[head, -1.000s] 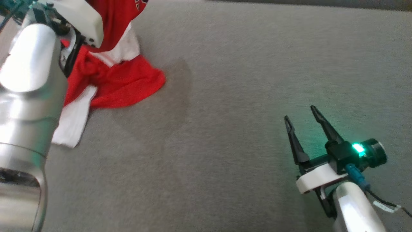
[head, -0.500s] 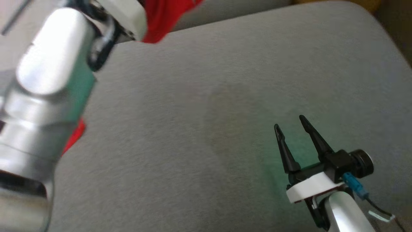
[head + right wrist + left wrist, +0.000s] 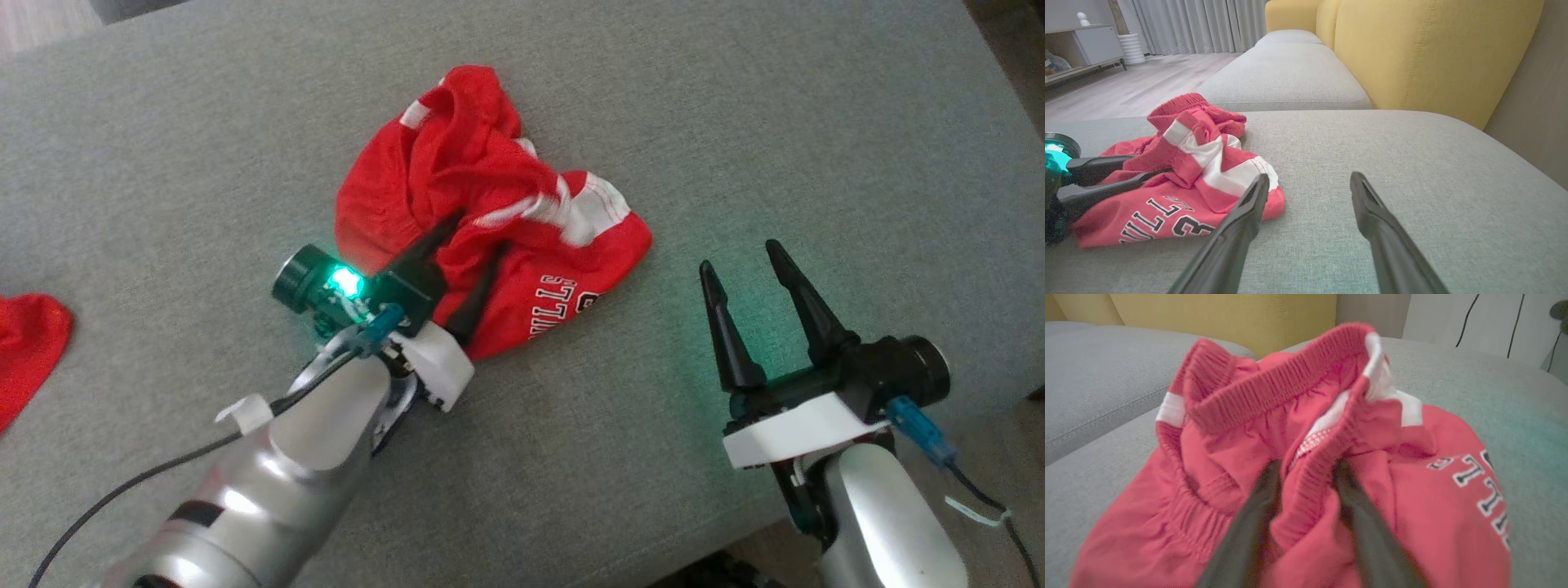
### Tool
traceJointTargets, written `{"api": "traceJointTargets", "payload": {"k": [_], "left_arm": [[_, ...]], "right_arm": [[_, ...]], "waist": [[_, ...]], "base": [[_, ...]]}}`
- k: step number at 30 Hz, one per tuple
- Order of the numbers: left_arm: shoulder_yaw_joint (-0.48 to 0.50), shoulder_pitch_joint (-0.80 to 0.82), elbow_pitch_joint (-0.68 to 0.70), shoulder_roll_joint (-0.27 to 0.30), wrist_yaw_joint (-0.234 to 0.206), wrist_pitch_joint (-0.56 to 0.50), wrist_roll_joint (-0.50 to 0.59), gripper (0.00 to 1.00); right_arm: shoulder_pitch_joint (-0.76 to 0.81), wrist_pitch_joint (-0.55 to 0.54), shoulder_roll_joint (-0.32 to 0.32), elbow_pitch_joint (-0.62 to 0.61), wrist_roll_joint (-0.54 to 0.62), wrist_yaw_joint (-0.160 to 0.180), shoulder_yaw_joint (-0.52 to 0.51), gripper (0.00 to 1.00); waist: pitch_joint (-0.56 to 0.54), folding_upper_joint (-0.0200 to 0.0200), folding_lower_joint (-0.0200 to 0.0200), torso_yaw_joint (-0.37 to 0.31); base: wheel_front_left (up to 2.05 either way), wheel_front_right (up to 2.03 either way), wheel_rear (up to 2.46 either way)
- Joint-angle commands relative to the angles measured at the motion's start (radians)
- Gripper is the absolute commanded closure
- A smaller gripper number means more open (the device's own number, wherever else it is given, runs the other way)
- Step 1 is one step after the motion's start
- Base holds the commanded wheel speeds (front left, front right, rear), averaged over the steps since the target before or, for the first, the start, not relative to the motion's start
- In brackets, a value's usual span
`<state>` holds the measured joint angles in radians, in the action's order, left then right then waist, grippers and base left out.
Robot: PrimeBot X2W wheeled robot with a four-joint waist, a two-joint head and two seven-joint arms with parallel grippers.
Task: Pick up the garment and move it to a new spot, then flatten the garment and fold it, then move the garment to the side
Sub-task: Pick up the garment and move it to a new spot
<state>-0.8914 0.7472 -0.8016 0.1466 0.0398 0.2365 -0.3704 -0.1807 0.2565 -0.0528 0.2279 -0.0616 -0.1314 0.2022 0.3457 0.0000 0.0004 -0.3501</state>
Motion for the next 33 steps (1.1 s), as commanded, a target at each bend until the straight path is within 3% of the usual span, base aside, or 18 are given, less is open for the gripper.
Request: {"api": "traceJointTargets", "payload": {"k": [1,3,8,15,23,33], "left_arm": [[0.029,0.035,0.012,-0.014,-0.018,0.018,0.01,0.0],[0.055,0.017,0.04,-0.028,-0.057,0.024,0.019,0.0],[0.186,-0.13,0.267,-0.024,-0.155,0.025,0.053,0.0],[0.398,-0.415,0.516,-0.016,-0.205,0.025,0.078,0.0],[0.634,-0.725,0.764,-0.054,-0.193,0.025,0.146,0.0],[0.715,-0.902,0.808,-0.089,-0.146,0.025,0.235,0.0]], "right_arm": [[-0.015,0.005,0.003,-0.028,0.001,0.001,0.008,0.0],[-0.01,0.005,0.003,-0.025,0.009,0.001,-0.006,0.0],[0.018,0.005,0.003,-0.008,0.032,0.001,-0.03,0.0],[0.075,0.005,0.003,0.019,0.066,0.001,-0.053,0.0],[0.16,0.005,0.003,0.005,0.042,0.001,-0.06,0.0],[0.244,0.005,0.003,-0.043,0.008,0.001,-0.078,0.0]], "waist": [[0.001,0.0,-0.0004,0.016],[-0.021,0.0,-0.0004,0.046],[-0.107,0.0,-0.0004,0.137],[-0.241,0.0,-0.0004,0.264],[-0.36,0.0,-0.0004,0.329],[-0.408,0.0,-0.0004,0.361]], "base": [[0.0,0.0,0.0],[0.0,0.0,0.0],[0.0,0.0,0.0],[0.0,0.0,0.0],[0.0,0.0,0.0],[0.0,0.0,0.0]]}}
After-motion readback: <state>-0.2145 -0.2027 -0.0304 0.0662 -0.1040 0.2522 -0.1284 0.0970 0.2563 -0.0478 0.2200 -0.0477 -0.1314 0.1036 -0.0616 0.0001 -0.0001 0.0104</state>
